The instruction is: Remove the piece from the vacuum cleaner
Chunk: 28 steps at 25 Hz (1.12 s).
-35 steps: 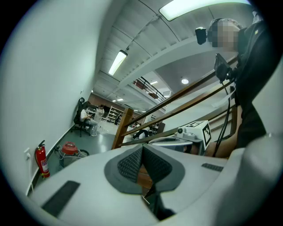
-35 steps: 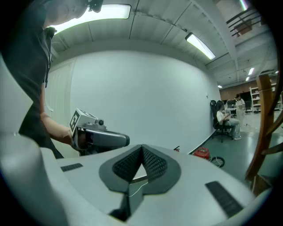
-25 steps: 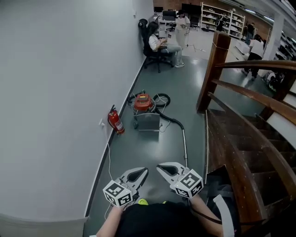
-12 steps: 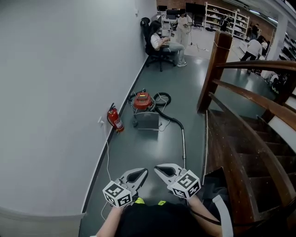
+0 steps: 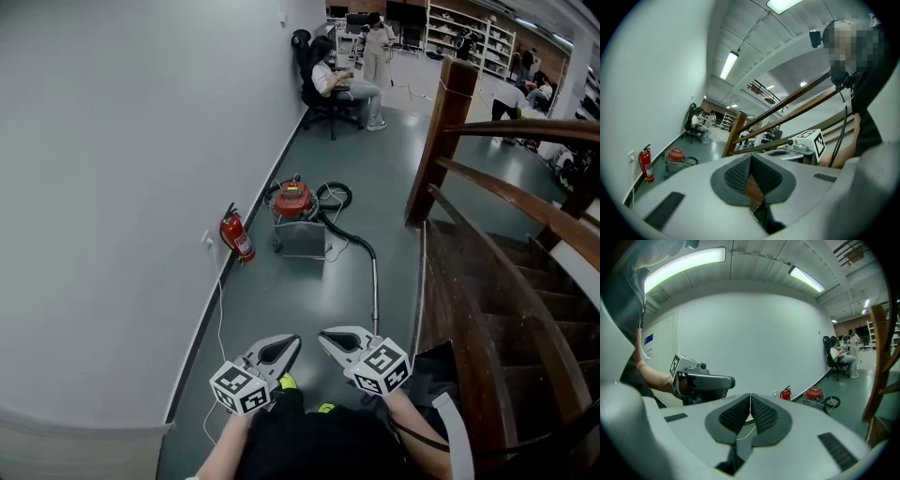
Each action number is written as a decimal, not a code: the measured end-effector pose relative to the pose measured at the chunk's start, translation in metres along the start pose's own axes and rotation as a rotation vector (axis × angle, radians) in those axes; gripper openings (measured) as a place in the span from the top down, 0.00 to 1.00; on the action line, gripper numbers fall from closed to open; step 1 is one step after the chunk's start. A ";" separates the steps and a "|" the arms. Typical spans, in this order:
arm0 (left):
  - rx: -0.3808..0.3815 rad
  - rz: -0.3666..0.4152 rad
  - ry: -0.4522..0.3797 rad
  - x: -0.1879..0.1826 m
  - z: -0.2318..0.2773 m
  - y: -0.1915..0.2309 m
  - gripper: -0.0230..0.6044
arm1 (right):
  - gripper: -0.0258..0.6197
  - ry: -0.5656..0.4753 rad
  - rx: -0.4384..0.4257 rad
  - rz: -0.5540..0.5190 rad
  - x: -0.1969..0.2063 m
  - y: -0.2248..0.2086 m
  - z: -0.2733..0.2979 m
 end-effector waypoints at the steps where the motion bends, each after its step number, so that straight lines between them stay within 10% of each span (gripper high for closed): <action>1: -0.002 -0.001 -0.003 -0.001 0.000 0.001 0.95 | 0.93 0.004 -0.003 0.003 0.000 -0.001 0.002; 28: 0.145 -0.051 0.087 -0.042 0.049 0.165 0.95 | 0.93 0.146 0.025 0.088 -0.052 -0.072 0.136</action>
Point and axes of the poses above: the fingertips, and each gripper's own axes: z forward along the fingers, y to its left, x out of its underside, the point moved 4 cm from there along -z, backward along the fingers, and after that the axes turned 8 degrees about y, right-handed, at the moved point
